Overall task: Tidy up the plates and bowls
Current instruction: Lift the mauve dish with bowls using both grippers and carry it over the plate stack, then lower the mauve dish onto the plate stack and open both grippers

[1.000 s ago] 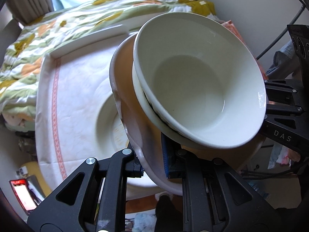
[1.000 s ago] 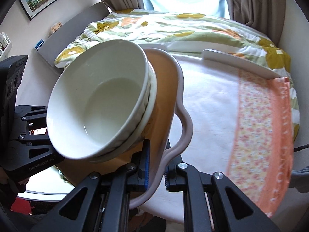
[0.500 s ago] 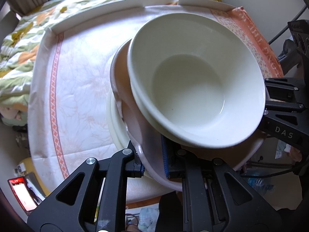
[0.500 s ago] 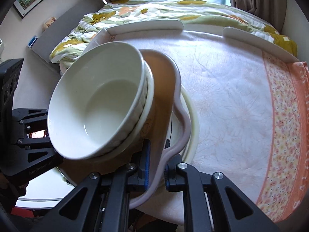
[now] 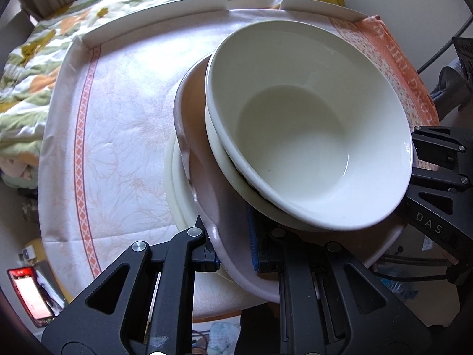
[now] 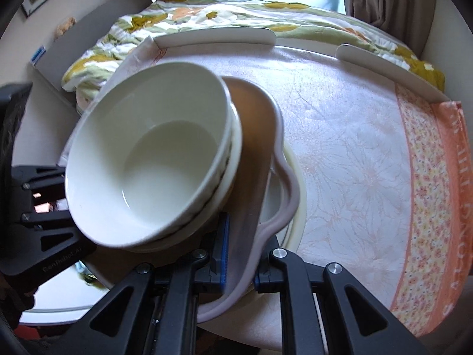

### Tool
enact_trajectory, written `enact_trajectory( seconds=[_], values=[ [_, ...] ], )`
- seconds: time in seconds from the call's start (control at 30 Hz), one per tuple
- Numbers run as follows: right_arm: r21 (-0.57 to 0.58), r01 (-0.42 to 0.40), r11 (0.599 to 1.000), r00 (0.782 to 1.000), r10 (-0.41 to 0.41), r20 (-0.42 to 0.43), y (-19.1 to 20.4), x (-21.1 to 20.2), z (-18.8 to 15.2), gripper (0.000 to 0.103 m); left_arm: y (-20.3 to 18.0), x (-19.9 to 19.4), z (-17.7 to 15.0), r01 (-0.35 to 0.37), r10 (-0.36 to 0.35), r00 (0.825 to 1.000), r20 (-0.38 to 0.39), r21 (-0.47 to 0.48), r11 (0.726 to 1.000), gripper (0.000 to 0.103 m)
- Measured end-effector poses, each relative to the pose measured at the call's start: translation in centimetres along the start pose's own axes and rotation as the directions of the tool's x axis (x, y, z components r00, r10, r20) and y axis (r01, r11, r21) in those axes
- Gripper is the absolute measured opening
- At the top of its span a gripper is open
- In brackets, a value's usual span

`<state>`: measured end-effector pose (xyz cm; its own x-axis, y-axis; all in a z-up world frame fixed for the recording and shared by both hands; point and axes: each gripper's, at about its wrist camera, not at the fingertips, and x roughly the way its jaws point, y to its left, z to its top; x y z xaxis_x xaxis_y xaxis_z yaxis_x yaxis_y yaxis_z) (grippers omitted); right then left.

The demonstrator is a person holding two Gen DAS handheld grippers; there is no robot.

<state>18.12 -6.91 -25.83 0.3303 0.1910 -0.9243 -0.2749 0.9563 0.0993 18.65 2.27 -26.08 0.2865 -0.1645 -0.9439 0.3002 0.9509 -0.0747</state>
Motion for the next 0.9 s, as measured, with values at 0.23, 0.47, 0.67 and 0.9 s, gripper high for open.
enact_trajectory(
  seconds=[0.23, 0.47, 0.67, 0.9],
  values=[
    [0.09, -0.032, 0.995, 0.999, 0.033, -0.005, -1.4, -1.3, -0.3, 0.014, -0.4, -1.5, 0.0, -0.061, 0.061, 0.998, 0.0, 0.035, 0.998, 0.014],
    [0.118, -0.005, 0.993, 1.0, 0.003, 0.014, -1.4, -3.9, -0.9, 0.017, -0.5, -4.4, -0.4, -0.093, 0.092, 0.996, 0.02, 0.039, 0.995, 0.016],
    [0.139, -0.013, 0.99, 0.995, -0.002, 0.105, -1.1, -8.3, -2.0, 0.018, -0.5, -9.3, -1.9, -0.067, 0.068, 0.993, 0.096, -0.01, 0.998, 0.016],
    [0.117, -0.019, 0.993, 0.934, -0.024, 0.356, -0.1, -18.4, -3.4, 0.046, -2.1, -20.3, -2.9, -0.087, 0.124, 0.915, 0.384, -0.112, 0.99, 0.019]
  ],
)
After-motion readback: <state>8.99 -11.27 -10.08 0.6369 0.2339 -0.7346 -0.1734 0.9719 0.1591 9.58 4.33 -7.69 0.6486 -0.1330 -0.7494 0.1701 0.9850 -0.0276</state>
